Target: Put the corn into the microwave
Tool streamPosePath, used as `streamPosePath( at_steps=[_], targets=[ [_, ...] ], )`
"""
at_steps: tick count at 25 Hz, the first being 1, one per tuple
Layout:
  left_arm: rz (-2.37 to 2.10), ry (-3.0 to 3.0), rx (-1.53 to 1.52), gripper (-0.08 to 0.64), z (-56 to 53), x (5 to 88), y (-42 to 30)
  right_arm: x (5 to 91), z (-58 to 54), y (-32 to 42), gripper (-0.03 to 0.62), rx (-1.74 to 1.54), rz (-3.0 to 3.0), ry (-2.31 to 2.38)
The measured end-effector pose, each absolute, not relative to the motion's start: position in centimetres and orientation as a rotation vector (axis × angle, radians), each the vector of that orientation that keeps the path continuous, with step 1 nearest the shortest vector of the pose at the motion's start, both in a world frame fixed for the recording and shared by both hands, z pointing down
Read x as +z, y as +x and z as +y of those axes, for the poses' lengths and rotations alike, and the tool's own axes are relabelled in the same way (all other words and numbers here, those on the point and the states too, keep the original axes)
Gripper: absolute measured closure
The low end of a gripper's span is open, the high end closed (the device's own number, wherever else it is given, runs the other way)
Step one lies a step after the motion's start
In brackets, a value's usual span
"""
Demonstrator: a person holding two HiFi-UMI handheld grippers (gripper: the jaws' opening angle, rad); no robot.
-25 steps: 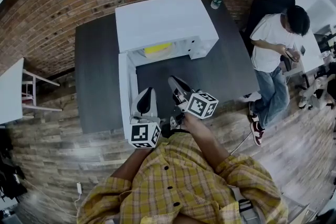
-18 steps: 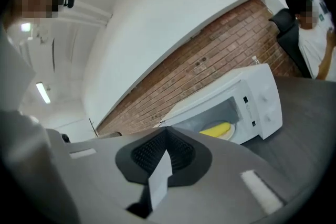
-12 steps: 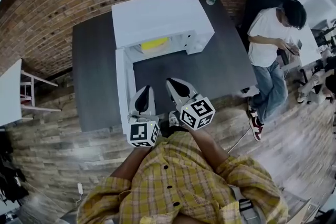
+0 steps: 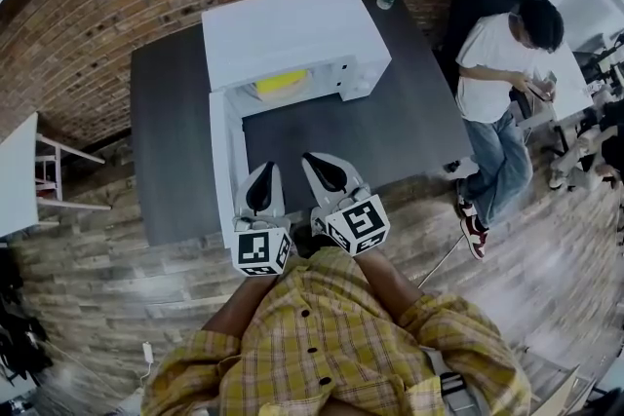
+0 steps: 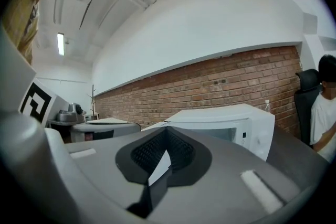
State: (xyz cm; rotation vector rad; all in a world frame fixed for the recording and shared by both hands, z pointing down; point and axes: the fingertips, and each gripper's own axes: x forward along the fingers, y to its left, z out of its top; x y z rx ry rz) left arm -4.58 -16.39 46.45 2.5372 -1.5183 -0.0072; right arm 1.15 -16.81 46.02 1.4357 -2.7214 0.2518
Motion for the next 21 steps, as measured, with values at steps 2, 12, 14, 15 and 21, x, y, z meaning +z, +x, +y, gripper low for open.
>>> streamPosePath(
  at_steps=[2,12,14,15,21],
  targets=[
    [-1.522,2.541,-0.004,0.563,-16.42,46.42,-4.59,45.86,-16.64,0.95,0.590,0.217,-2.719,1.431],
    [-1.537,2.544,0.003,0.563,-16.64,46.60,-4.57,46.17,-16.62,1.29,0.589,0.220,-2.715,1.443],
    [-1.539,2.544,0.004,0.563,-16.72,46.60,-4.65,46.00,-16.68,1.20,0.589,0.219,-2.717,1.444],
    [-1.539,2.545,0.003,0.563,-16.77,46.58,-4.69,45.91,-16.74,1.15,0.589,0.215,-2.717,1.446],
    [-1.541,2.544,0.005,0.563,-17.37,46.84,-4.92,46.13,-17.40,1.17,0.589,0.222,-2.713,1.464]
  ],
)
